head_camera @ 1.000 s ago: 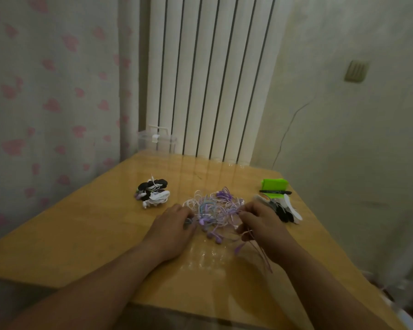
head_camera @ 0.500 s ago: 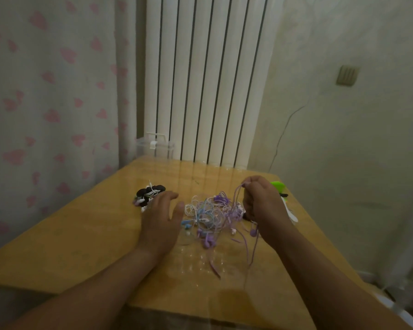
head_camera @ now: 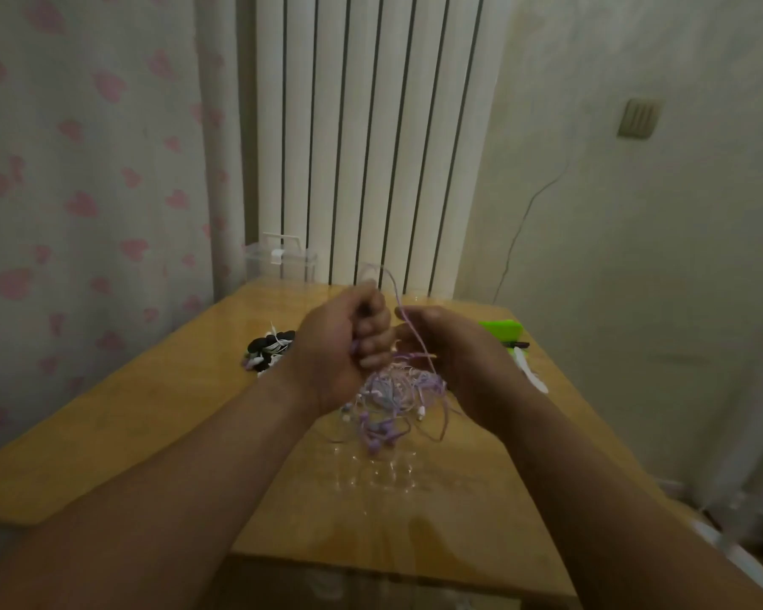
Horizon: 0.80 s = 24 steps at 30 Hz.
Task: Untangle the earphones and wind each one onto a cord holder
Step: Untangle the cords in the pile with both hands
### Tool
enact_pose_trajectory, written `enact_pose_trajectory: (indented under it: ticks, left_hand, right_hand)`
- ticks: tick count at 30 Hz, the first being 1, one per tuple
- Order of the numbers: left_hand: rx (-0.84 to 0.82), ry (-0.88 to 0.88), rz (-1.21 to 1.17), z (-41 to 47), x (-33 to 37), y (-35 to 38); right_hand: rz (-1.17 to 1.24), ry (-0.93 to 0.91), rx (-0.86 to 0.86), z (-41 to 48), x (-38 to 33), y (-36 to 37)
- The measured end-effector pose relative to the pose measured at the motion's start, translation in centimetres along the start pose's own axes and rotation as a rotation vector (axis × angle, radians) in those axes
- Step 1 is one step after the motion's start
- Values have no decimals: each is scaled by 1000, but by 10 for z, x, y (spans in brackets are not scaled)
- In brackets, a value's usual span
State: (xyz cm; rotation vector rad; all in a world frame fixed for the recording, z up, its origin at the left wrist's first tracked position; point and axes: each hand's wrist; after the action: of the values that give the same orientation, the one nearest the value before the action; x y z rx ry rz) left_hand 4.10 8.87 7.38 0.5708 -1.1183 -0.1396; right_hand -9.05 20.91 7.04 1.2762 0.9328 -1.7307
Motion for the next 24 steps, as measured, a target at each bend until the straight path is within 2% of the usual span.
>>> enact_pose_trajectory:
  ticks: [2,7,9,12,15,18,24]
  left_hand:
    - [-22,37,-120,6,12,-4]
    - [-79,92,-250,19,35,-5]
    - [-90,115,-288,22,43,-6]
    - [-81,150,-373,23,51,-11]
    - [-13,157,-408,24,48,-17]
    - [62,167,-432,26,44,-29]
    - [190,225,-508,24,49,-63]
  right_hand:
    - [-70,38,-50,0,15,7]
    - [-228,63,-305,-3,33,25]
    - [-148,68,-293,-1,34,30]
    - [146,117,-236,0,35,33]
    - [309,194,-290,-3,38,39]
    - [351,265,-347,-8,48,46]
    - [408,302,-220,-15,66,37]
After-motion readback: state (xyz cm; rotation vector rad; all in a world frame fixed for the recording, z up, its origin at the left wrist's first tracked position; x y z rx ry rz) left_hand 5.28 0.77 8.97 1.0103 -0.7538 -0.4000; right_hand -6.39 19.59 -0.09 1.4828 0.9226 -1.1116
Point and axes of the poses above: each hand's wrist, its own z-axis towards the middle knuckle, its own y-axis out of the palm, x = y × z, and after that the axes turned 5 degrees about -x, right-handed
